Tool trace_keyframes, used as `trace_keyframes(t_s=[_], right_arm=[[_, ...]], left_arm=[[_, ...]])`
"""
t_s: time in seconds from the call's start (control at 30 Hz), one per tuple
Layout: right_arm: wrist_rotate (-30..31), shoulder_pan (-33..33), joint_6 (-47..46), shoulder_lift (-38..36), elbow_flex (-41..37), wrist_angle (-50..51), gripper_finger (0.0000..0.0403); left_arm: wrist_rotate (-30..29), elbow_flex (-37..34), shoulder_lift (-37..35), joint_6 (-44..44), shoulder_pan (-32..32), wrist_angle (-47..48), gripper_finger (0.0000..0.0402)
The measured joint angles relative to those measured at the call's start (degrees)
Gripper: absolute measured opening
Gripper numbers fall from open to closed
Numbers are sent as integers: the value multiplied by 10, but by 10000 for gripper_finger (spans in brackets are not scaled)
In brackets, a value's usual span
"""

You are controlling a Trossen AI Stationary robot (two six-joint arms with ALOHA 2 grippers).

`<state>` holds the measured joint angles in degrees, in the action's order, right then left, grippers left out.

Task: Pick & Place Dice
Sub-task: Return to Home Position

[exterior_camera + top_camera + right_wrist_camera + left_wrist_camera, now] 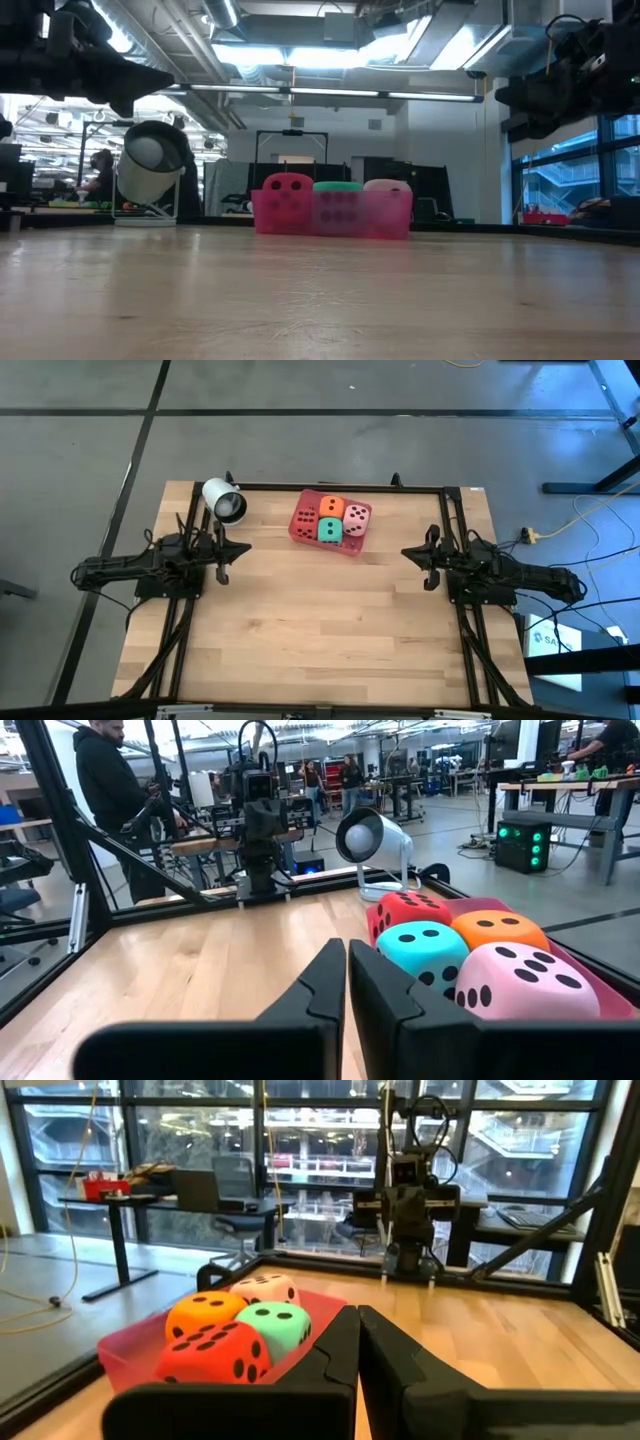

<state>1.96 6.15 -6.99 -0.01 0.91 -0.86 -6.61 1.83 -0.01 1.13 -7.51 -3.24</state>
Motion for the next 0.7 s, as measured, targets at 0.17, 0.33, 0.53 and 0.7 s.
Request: trace_keyframes(t_s=[0.17, 0.33, 0.53, 0.7], right_arm=[[0, 0, 1, 0, 0, 0, 20], [0, 0, 2, 0, 0, 0, 21], [0, 0, 2, 0, 0, 0, 21], [2, 0, 2, 0, 0, 0, 22]], left_arm=[[11, 0, 0, -1, 0, -32, 3], [17, 1, 0, -13, 0, -25, 3], [12, 1, 0, -9, 0, -10, 4], [-23, 2, 0, -3, 0, -15, 3]])
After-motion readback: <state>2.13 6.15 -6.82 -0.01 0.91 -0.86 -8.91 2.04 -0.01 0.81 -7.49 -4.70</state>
